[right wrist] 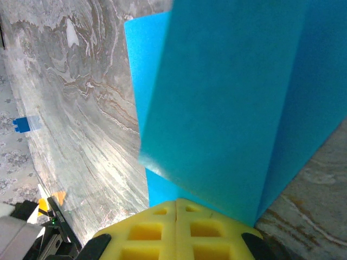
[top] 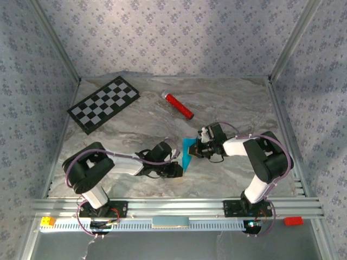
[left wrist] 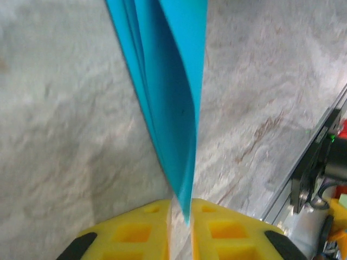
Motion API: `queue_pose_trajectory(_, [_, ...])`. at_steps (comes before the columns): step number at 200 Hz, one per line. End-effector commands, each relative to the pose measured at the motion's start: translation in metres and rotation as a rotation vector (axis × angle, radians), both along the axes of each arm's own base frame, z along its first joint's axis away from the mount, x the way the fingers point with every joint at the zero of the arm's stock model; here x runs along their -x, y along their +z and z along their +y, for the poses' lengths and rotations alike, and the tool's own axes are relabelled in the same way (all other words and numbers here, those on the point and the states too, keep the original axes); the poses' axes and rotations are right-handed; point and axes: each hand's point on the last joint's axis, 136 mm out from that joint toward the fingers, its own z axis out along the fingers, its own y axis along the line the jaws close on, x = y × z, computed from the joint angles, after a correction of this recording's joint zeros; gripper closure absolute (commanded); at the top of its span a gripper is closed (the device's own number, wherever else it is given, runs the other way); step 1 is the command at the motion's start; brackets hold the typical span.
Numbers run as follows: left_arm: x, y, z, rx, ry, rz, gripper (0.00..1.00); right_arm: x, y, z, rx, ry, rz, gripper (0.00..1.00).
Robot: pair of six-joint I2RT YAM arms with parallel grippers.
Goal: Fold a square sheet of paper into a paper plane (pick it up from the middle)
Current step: Fold the wing for the fifth time at the center of the table.
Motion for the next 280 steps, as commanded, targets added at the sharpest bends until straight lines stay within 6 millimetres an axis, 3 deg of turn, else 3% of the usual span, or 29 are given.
queue_pose_trajectory(1, [0.004,0.008,0.011,-0.029,0.009,-0.022,0.79,0.012,-0.037,-0.026,0.157,-0.044,0.081,1.0])
queue_pose_trajectory(28, [-0.008,0.03,0.014,-0.012,0.055,-0.094,0.74,0.012,-0.036,-0.027,0.16,-0.049,0.079,1.0])
queue_pose_trajectory(67, [-0.033,0.067,0.021,0.013,0.141,-0.187,0.73,0.01,-0.033,-0.025,0.151,-0.063,0.072,1.0])
queue_pose_trajectory(132, [-0.061,0.102,0.01,0.09,0.215,-0.247,0.82,0.011,-0.033,-0.026,0.167,-0.058,0.079,1.0])
queue_pose_trajectory(195, [-0.07,0.098,-0.014,0.149,0.223,-0.208,0.89,0.013,-0.037,-0.028,0.18,-0.058,0.086,1.0])
queue_pose_trajectory(280, [-0.065,0.072,-0.042,0.137,0.15,-0.13,0.99,0.013,-0.038,-0.026,0.168,-0.062,0.094,1.0])
